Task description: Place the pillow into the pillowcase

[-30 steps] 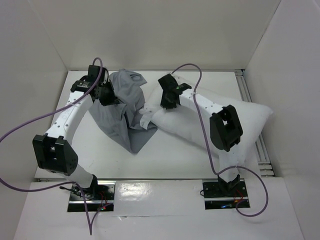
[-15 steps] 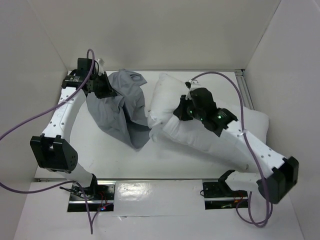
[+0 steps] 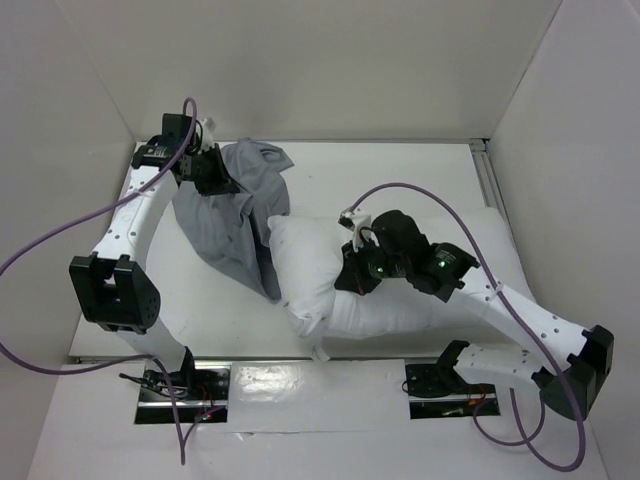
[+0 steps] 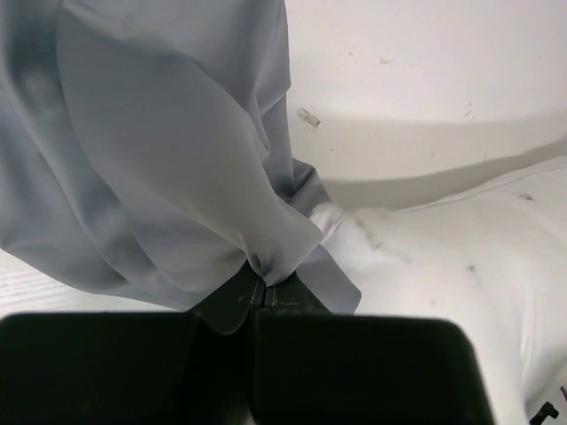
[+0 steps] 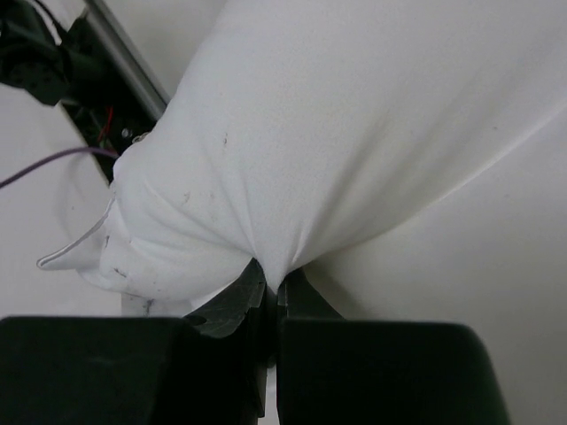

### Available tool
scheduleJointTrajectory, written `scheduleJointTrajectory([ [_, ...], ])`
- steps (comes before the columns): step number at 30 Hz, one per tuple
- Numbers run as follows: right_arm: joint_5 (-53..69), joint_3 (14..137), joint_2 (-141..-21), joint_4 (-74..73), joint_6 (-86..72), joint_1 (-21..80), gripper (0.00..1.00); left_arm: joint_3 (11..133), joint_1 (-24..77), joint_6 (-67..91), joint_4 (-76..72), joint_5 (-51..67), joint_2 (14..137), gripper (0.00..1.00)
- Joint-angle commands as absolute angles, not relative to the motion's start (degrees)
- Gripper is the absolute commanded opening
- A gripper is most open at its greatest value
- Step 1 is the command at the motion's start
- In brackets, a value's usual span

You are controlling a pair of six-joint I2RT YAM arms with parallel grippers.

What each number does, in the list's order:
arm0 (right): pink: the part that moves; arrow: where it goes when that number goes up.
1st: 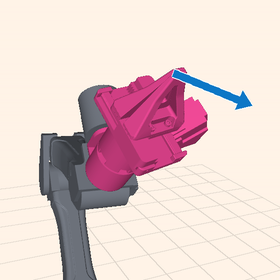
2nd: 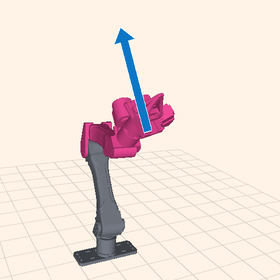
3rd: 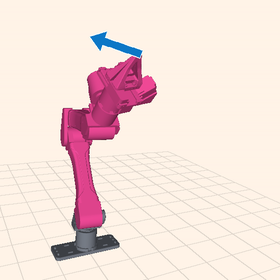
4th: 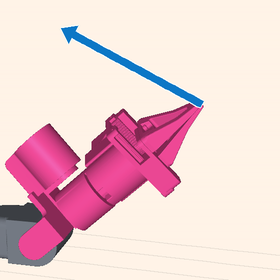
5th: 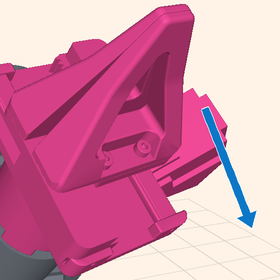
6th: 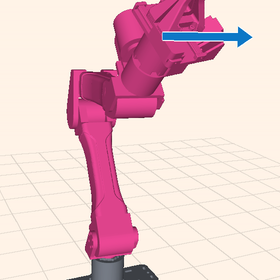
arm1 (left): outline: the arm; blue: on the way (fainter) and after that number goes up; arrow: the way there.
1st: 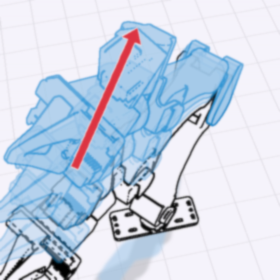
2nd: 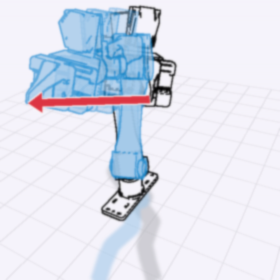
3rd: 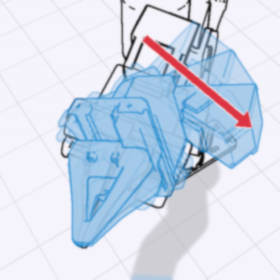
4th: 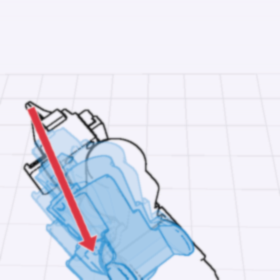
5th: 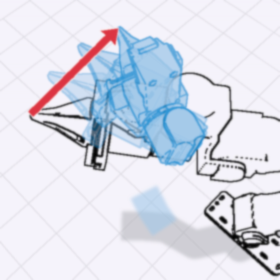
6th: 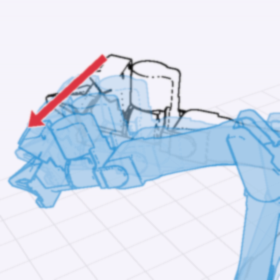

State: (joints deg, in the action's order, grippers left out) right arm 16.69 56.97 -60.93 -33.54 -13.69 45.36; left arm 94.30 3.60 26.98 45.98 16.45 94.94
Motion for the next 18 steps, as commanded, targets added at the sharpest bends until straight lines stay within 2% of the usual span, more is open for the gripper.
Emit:
scheduleJointTrajectory([
  [1,22.93,61.16,-60.73,-33.39,-11.43,47.63,0.00,96.94,3.34,25.75,45.62,16.71,96.58,0.00],
  [9,26.89,63.19,-62.93,-37.61,-9.84,52.11,0.00,99.84,3.34,26.28,45.00,15.64,99.57,0.00],
  [18,25.75,63.19,-66.27,-36.75,-9.32,55.11,0.00,98.97,3.34,25.76,45.00,15.64,97.21,0.00],
])
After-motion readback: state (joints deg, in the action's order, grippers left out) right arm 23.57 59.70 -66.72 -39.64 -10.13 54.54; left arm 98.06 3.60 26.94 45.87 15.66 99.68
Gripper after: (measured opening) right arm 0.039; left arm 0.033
